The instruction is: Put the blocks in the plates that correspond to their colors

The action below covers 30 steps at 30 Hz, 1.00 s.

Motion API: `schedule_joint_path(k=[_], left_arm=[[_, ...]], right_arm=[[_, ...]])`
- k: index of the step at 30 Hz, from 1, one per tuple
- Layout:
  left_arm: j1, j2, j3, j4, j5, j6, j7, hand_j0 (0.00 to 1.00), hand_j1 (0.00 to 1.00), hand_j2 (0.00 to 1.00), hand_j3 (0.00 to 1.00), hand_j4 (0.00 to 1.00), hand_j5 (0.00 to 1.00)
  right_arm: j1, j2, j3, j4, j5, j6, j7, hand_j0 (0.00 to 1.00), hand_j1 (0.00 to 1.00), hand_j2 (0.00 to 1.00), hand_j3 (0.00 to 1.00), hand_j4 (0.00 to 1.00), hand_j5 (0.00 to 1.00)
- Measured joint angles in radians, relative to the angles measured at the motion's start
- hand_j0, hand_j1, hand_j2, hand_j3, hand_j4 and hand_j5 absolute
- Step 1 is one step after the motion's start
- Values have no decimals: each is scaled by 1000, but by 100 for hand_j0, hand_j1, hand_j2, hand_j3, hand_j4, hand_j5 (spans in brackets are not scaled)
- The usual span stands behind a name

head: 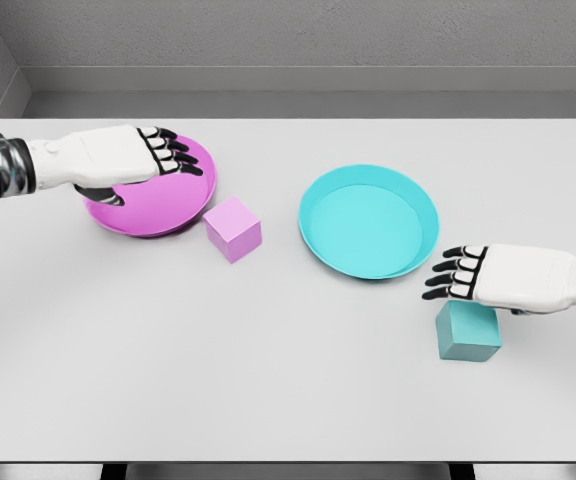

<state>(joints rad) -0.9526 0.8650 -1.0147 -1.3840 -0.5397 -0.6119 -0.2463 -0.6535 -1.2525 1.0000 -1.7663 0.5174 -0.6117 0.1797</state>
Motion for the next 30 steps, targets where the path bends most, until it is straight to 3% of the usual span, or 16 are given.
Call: schedule_joint_path(k=[16,30], left_arm=[[-6,-98,-29,12,12,0,0,100,100,100,100,100,100],[3,-136,-40,60,102,0,-4,100,100,100,100,100,100]], right_arm=[[2,33,41,-1,9,0,34,100,100,100,100,100,100],[2,58,59,-1,9,0,66,100,100,100,100,100,100]])
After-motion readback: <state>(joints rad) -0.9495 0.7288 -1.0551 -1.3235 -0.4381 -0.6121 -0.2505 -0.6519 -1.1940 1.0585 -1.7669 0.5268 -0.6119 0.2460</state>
